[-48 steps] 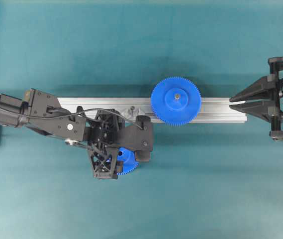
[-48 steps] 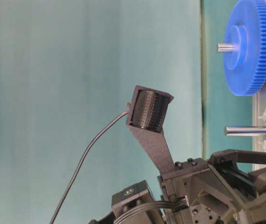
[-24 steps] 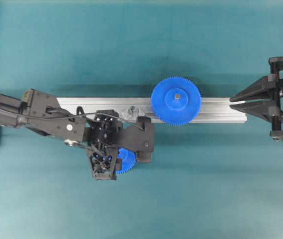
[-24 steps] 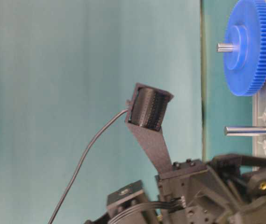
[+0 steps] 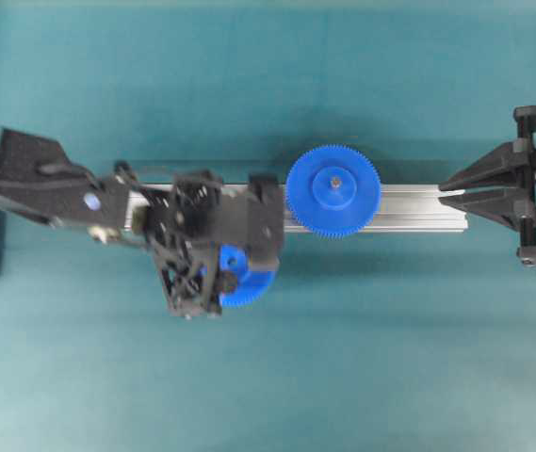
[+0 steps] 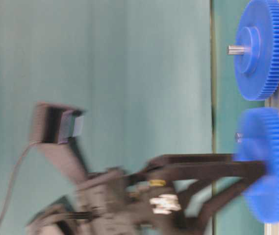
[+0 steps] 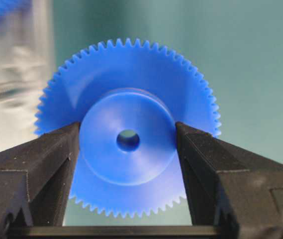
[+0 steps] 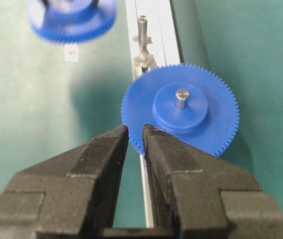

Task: Find the location of the shaft and insert the small gear.
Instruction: 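Lift the small blue gear and carry it toward the empty shaft, then align the gear's bore with the empty shaft beside the large gear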

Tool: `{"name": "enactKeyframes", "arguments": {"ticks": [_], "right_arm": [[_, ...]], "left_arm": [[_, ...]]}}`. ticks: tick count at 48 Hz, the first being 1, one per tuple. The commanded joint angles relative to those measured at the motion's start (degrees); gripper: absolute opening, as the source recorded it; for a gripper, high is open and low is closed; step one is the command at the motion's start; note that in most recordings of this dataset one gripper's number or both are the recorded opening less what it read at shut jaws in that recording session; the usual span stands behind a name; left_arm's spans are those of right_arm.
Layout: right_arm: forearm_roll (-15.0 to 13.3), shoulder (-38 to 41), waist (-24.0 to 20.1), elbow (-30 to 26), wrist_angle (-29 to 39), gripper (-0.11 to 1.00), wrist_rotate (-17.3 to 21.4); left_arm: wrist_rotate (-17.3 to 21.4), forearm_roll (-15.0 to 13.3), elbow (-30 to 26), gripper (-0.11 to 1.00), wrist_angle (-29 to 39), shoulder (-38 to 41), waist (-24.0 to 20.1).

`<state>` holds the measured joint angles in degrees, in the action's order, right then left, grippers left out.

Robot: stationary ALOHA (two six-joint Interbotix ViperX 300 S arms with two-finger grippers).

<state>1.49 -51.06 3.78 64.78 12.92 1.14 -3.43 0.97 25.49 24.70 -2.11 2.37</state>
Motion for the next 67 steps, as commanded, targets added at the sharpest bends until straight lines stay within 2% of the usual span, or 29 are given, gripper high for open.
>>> {"name": "enactKeyframes", "arguments": {"ticks": [1, 9, 29, 42, 67], "right_arm": [[-0.09, 0.18, 0.18, -0.35, -0.53, 0.29, 0.26], [0.00, 0.18, 0.18, -0.09, -0.62, 0.29, 0.35], [-0.09, 0.09, 0.18, -0.09, -0.62, 0.30, 0.35], [-0.09, 0.09, 0.18, -0.09, -0.70, 0.29, 0.35], [0.00, -0.70, 0.18, 0.62, -0.97, 0.29, 0.44]], "left_arm": [[1.14, 0.18, -1.32, 0.64, 0.09, -3.60, -1.41], [4.39, 0.18, -1.58, 0.64, 0.79, -4.92, -3.16], [6.24, 0.18, -3.16, 0.64, 0.88, -4.31, -6.68], [8.61, 0.18, -3.60, 0.64, 0.79, -1.32, -7.12], [9.05, 0.18, -4.83, 0.64, 0.26, 4.22, -7.12]]}}
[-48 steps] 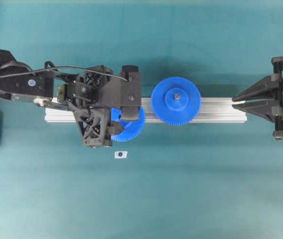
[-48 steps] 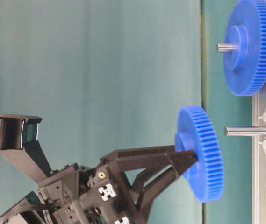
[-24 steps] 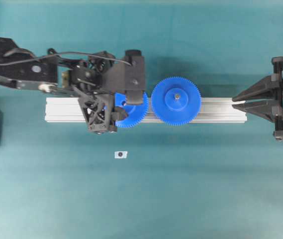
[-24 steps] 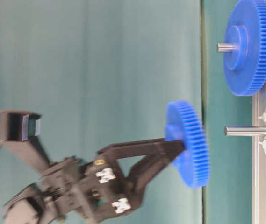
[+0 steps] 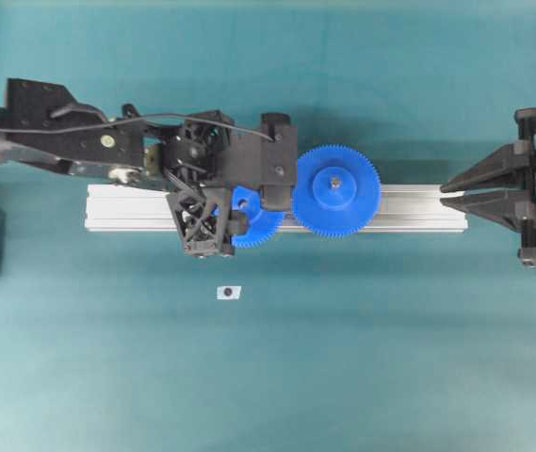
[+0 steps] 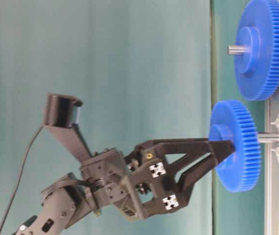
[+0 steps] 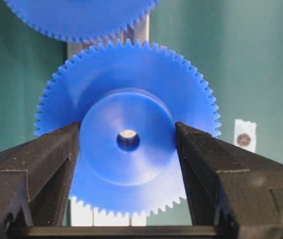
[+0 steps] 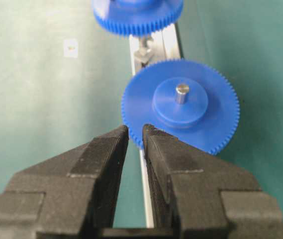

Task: Find the location of the shaft and insert the small gear.
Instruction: 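Align the gear's bore with the empty shaft beside the large gear, then push the small blue gear onto the shaft, meshing with the large gear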

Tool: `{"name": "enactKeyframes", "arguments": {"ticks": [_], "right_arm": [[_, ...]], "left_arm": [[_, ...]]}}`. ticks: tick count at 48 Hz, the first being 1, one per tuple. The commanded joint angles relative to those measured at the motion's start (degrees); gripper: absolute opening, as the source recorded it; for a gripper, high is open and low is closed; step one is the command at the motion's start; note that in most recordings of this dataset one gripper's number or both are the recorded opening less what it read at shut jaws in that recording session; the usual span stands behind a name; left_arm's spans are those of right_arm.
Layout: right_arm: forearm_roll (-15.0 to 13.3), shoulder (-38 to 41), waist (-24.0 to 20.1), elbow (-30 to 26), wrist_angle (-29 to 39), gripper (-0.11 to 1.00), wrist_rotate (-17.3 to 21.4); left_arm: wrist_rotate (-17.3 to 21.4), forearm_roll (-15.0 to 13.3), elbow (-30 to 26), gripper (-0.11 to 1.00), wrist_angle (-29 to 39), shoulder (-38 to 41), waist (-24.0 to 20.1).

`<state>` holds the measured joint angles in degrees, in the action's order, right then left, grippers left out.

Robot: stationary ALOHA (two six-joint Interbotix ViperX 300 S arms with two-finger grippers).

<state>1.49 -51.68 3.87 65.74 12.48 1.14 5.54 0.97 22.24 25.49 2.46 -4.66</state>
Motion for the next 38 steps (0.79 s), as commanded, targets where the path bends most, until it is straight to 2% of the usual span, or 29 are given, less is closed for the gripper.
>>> {"name": "enactKeyframes", "arguments": {"ticks": [1, 38], "right_arm": [[0.00, -0.18, 0.09, -0.35, -0.53, 0.29, 0.44], [0.00, -1.23, 0.09, 0.00, -0.53, 0.29, 0.53]], "left_arm": [[0.18, 0.18, -1.58, 0.64, -0.53, -0.18, -0.09], [0.18, 0.18, -2.46, 0.64, 0.00, 0.53, -0.09]]}}
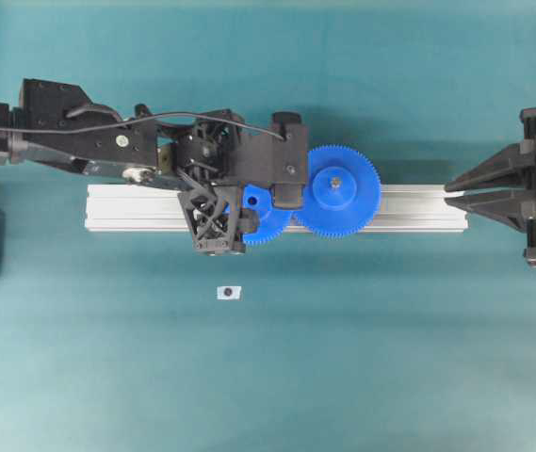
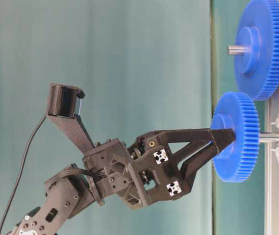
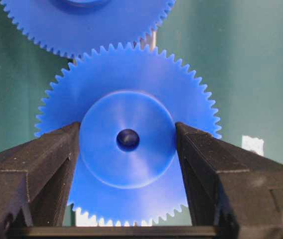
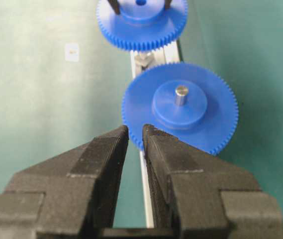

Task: Find the location of the shaft and insert the small gear.
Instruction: 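Push the small blue gear onto the shaft, meshing with the large gear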

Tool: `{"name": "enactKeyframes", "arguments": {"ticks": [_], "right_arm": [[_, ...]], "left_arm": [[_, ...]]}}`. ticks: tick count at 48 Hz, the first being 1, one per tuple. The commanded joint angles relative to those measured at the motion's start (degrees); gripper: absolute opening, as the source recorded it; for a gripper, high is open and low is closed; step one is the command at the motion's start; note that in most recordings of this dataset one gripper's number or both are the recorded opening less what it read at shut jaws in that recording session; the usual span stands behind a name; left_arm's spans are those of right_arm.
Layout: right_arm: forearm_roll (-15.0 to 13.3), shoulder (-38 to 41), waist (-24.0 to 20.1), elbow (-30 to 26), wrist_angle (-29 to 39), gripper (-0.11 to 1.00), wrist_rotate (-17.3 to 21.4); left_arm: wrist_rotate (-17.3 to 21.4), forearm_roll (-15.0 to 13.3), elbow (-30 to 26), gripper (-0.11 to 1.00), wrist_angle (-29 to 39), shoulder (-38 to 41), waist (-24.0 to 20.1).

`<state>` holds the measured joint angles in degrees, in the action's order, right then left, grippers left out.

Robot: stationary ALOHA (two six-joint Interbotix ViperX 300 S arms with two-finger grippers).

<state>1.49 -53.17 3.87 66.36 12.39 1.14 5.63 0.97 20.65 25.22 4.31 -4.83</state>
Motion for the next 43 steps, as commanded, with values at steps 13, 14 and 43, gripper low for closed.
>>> {"name": "enactKeyframes", "arguments": {"ticks": [13, 14, 43], "right_arm": [[0.00, 0.26, 0.09, -0.62, -0.44, 0.29, 0.53], [0.00, 0.35, 0.09, -0.62, -0.44, 0.29, 0.53], [0.09, 0.26, 0.09, -0.62, -0.44, 0.29, 0.88]], "left_arm": [[-0.35, 0.18, -1.23, 0.64, 0.62, -1.23, 0.09], [-0.35, 0.18, -1.32, 0.64, 0.62, -1.23, 0.09], [0.00, 0.18, -3.25, 0.80, 0.70, -2.29, 0.09]]}}
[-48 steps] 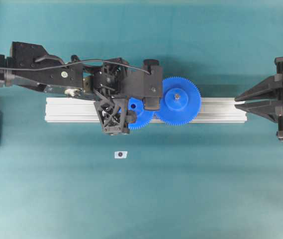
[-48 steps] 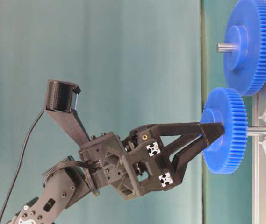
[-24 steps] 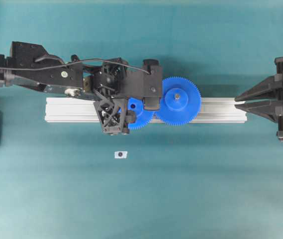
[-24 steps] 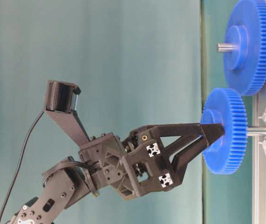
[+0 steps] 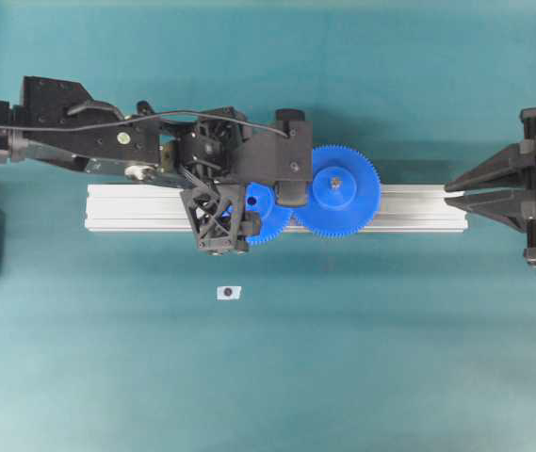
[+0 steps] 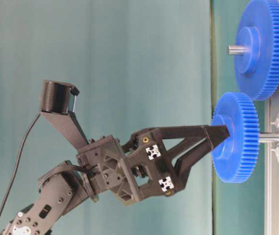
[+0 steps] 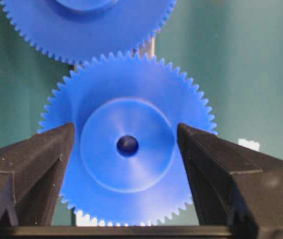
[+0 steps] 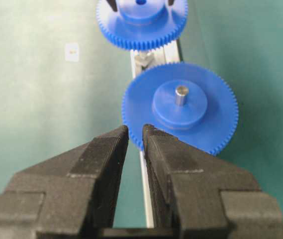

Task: Find the location of the shaft and insert the small gear.
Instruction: 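Push the small blue gear onto the shaft, meshing with the large gear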

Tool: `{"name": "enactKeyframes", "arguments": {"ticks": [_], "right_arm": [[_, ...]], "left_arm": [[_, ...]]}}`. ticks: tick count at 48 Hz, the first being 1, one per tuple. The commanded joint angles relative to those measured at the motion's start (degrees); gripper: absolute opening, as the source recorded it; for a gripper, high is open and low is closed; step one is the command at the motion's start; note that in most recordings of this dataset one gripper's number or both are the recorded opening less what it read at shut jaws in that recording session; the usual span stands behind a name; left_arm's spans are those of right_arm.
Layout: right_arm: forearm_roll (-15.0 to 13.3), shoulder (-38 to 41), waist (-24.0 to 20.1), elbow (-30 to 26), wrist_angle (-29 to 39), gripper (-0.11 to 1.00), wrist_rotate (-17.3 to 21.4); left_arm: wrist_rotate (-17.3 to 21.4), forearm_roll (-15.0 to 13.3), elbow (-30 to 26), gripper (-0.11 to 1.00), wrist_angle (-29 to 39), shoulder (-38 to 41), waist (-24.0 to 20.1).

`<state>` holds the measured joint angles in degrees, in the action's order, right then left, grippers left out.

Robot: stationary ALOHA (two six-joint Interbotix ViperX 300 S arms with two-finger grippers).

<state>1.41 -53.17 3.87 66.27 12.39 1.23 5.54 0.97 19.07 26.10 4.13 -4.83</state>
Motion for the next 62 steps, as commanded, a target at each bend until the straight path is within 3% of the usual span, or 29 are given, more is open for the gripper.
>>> {"name": "enactKeyframes", "arguments": {"ticks": [1, 12, 18, 21, 32, 36, 49, 62], "right_arm": [[0.18, 0.26, 0.09, -0.53, -0.44, 0.29, 0.88], [0.18, -0.53, 0.09, -0.53, -0.44, 0.29, 1.05], [0.18, -0.79, 0.09, -0.44, -0.44, 0.29, 1.05], [0.18, -0.79, 0.09, -0.35, -0.44, 0.29, 1.05], [0.18, -0.79, 0.09, -0.35, -0.44, 0.29, 0.97], [0.18, -0.88, 0.09, -0.35, -0.44, 0.29, 1.05], [0.18, -0.97, 0.09, -0.44, -0.53, 0.29, 1.05], [0.18, -0.97, 0.09, -0.35, -0.44, 0.29, 1.05]], "left_arm": [[0.09, 0.18, -1.76, 0.80, -0.26, -2.20, 0.09], [0.18, 0.18, -2.81, 0.79, 0.53, -5.62, -0.70], [0.35, 0.18, -1.58, 0.72, 0.79, -6.77, -1.05], [0.26, 0.18, -1.14, 0.63, 0.70, -6.86, -1.05], [0.35, 0.18, 0.44, 0.14, -0.26, -4.92, -1.05], [0.18, 0.18, 1.05, 0.04, -0.97, -3.25, -1.05], [-0.26, 0.18, -0.26, 0.02, -0.53, -0.35, -1.05], [-0.18, 0.18, -2.37, 0.02, 1.76, -4.66, -1.05]]}}
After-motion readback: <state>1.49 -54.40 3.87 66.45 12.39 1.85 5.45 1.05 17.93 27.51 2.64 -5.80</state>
